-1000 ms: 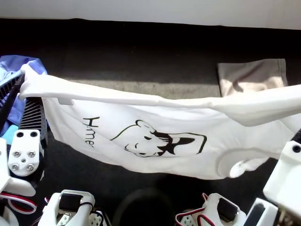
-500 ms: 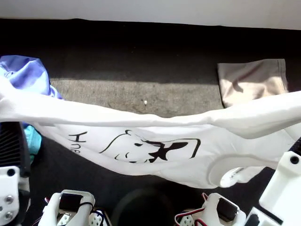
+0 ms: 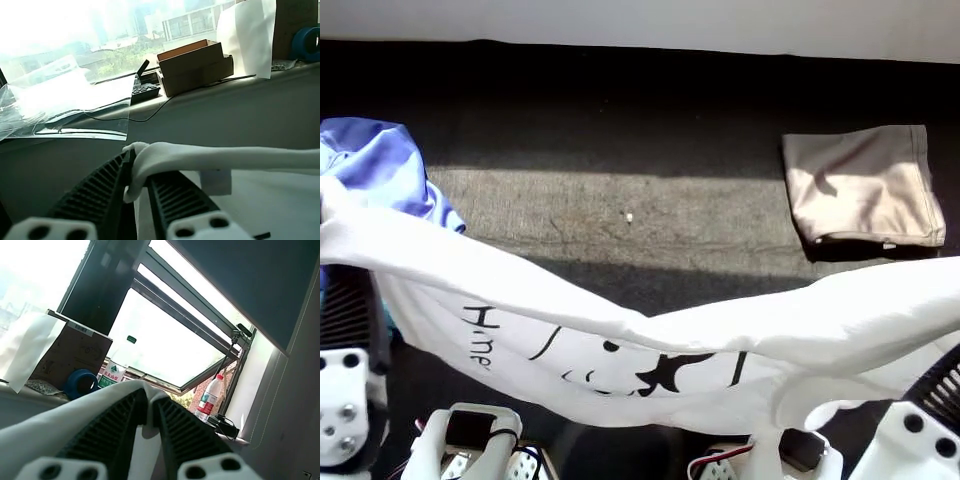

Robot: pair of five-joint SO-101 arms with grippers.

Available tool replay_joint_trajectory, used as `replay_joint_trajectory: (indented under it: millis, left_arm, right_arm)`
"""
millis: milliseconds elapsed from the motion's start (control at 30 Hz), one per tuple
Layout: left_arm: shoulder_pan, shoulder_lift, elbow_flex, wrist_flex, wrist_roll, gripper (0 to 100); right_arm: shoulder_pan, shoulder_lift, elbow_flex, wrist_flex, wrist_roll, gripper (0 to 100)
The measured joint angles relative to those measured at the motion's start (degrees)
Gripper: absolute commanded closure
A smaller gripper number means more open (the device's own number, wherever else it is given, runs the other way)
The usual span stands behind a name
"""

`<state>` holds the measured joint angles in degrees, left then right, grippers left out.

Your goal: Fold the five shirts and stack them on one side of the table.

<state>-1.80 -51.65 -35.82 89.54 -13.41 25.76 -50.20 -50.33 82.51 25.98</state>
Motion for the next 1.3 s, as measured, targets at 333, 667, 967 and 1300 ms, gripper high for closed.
replay_joint_trajectory:
  millis: [333, 667, 967, 1300]
  left_arm:
    - [0.09, 0.18, 29.45, -7.65, 0.0, 99]
    - [-1.14, 0.97, 50.64, -24.0, 0.0, 99]
    - [-5.36, 4.04, 51.43, -27.96, -3.87, 99]
    - [-5.27, 30.51, 38.24, -29.01, -4.92, 99]
  right_arm:
    - [-6.15, 22.42, 0.62, 0.09, 0.0, 99.2]
    - [-14.24, 42.99, 0.79, 0.09, 0.0, 99.2]
    - [-16.18, 54.59, 0.88, -4.66, 0.0, 99.2]
    - [-19.52, 64.97, 0.97, -10.99, 0.0, 99.2]
